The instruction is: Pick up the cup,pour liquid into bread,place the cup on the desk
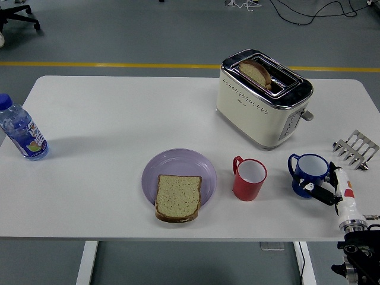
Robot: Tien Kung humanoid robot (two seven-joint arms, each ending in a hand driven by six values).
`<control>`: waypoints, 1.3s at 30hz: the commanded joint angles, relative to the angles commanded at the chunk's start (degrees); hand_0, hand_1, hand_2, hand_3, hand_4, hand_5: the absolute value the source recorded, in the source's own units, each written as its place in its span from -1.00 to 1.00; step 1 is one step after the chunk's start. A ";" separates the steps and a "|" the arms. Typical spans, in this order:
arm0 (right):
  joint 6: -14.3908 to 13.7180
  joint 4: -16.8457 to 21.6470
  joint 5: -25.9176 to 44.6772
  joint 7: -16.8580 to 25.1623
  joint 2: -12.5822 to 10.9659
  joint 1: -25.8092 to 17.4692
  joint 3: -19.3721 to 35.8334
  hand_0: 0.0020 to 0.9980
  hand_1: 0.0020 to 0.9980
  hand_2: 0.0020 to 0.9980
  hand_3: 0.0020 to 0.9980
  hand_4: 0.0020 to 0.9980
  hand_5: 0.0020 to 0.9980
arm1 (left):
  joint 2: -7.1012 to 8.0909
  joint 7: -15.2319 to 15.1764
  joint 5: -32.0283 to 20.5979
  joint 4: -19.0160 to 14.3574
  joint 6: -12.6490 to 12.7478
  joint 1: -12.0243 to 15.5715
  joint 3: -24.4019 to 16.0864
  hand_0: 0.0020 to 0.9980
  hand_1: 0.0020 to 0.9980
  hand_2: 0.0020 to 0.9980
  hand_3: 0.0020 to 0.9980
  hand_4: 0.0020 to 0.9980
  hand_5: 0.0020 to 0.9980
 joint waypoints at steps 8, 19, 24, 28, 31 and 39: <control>0.47 -1.31 -0.05 0.24 0.41 0.65 -0.22 -0.05 -0.11 0.08 0.15 0.33 -0.77 | -0.03 -0.05 0.02 -0.01 0.02 0.05 0.22 0.34 0.48 0.48 0.26 -0.21 1.00; 1.26 -1.59 -0.30 0.27 0.37 0.21 -0.25 0.03 -0.06 0.10 0.15 0.56 -0.54 | -0.06 -0.01 -0.10 0.02 -0.01 0.22 0.51 0.34 0.48 0.48 0.26 -0.23 1.00; 1.02 -1.53 -1.45 0.18 0.36 -0.01 -0.08 0.26 0.11 0.36 0.41 0.78 -0.46 | -0.07 0.00 -0.10 0.02 -0.09 0.27 0.65 0.34 0.48 0.48 0.26 -0.23 1.00; 0.68 -1.30 -1.78 0.43 0.29 -0.32 0.21 0.26 0.11 0.36 0.41 0.78 -0.46 | -0.07 0.00 -0.09 0.01 -0.14 0.31 0.73 0.34 0.48 0.48 0.26 -0.23 1.00; 0.72 -1.07 -1.97 0.50 0.20 -0.56 0.42 0.39 0.22 0.55 0.62 0.83 -0.49 | -0.05 0.03 -0.15 0.01 -0.14 0.35 0.72 0.34 0.48 0.48 0.26 -0.23 1.00; 0.67 -0.66 -2.53 0.42 0.13 -0.92 1.16 0.50 0.33 0.73 0.85 0.90 -0.53 | 0.00 -0.02 0.05 -0.03 -0.13 0.33 0.42 0.34 0.47 0.48 0.26 -0.24 1.00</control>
